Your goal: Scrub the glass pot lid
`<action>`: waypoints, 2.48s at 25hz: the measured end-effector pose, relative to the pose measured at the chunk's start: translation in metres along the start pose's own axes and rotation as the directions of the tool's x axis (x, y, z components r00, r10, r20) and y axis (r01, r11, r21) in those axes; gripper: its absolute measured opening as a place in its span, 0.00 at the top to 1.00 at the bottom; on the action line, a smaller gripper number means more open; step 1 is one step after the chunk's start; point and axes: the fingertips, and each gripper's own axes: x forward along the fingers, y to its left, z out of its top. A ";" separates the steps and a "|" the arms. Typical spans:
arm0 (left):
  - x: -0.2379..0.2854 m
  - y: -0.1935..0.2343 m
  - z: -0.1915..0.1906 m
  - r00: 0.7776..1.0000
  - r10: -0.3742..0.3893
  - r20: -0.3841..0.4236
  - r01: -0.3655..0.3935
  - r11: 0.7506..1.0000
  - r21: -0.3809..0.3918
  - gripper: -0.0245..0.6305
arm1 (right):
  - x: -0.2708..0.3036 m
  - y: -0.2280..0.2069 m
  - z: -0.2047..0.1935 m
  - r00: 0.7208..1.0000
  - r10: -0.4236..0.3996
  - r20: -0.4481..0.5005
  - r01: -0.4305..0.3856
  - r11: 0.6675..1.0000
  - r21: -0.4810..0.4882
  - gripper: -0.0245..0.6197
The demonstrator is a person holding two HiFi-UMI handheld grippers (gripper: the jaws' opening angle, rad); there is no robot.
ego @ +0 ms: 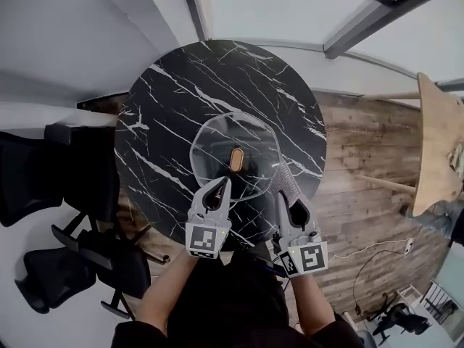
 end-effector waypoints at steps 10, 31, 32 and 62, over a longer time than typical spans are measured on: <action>0.048 0.004 -0.051 0.993 -0.025 -0.119 0.026 1.000 0.004 0.96 | 0.064 -0.036 -0.037 0.991 0.040 -0.125 -0.063 0.982 -0.181 0.84; 0.057 0.003 -0.085 0.987 -0.011 -0.160 0.000 0.998 -0.065 0.96 | 0.180 -0.043 -0.146 0.824 0.044 -0.565 -0.504 0.515 -0.694 0.85; 0.056 0.003 -0.083 0.988 -0.009 -0.156 -0.001 0.998 -0.069 0.96 | 0.180 -0.042 -0.150 0.813 0.041 -0.581 -0.520 0.501 -0.692 0.85; 0.054 -0.001 -0.096 0.956 -0.200 -0.214 0.192 0.980 -0.058 0.96 | 0.089 -0.008 -0.211 0.764 -0.021 -0.645 -0.529 0.554 -0.644 0.85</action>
